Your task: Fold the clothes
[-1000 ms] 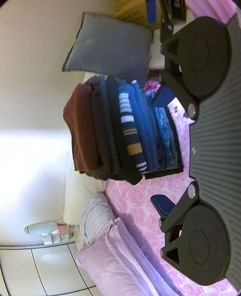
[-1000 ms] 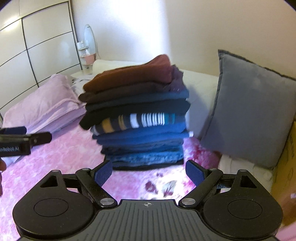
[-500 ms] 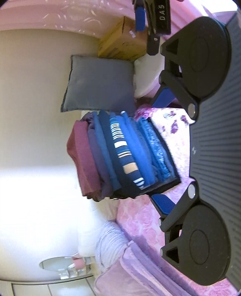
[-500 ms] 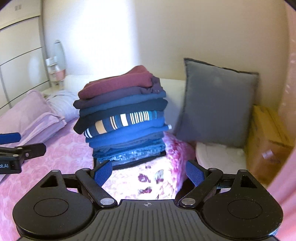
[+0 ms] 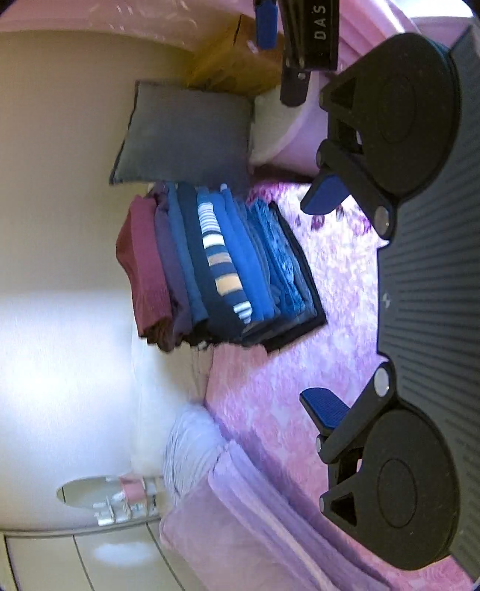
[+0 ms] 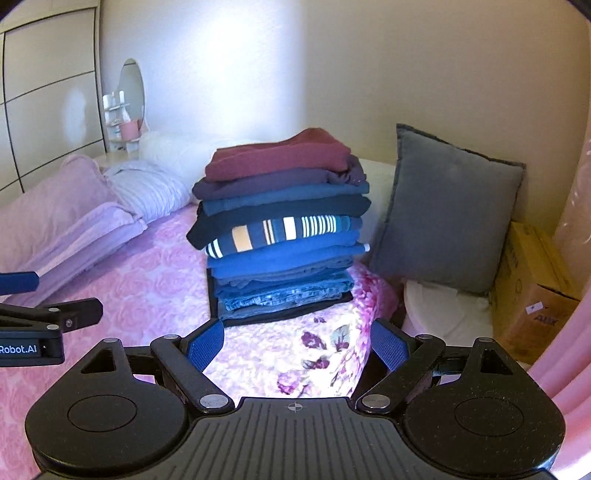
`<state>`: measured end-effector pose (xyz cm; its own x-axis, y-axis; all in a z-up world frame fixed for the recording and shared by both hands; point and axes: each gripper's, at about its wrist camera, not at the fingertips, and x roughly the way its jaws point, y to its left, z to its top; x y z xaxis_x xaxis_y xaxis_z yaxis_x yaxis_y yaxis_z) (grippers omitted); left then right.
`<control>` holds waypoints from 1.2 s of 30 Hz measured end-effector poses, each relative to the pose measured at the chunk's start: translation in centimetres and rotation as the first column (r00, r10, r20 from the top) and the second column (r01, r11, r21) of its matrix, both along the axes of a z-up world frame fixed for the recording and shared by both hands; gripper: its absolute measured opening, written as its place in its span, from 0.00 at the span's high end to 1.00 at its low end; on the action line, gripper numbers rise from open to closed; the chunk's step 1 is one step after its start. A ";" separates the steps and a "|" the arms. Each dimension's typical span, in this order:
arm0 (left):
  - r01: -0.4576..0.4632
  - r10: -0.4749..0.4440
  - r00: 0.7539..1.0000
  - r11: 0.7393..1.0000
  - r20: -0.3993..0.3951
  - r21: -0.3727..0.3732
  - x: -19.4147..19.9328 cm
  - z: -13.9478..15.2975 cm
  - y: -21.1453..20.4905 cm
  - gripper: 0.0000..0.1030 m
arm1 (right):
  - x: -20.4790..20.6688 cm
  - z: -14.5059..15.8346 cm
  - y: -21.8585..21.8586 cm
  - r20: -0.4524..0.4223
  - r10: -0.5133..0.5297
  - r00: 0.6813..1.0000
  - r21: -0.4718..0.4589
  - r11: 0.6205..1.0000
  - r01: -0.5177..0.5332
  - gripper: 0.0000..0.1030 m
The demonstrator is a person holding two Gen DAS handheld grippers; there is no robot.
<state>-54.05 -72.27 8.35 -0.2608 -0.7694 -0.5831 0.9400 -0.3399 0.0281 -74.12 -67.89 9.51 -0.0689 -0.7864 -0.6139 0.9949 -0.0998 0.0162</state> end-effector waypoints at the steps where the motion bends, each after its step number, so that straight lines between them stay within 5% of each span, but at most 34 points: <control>1: -0.010 0.010 1.000 1.000 -0.009 0.010 0.0 0.0 -0.1 0.04 | -0.1 -0.1 -0.2 0.000 0.006 1.000 0.007 1.000 -0.006 0.13; 36: -0.076 0.076 0.997 0.994 -0.006 0.075 -2.5 -1.8 -2.0 0.02 | -2.2 -1.5 -2.9 0.028 0.058 0.998 0.052 0.997 -0.059 0.13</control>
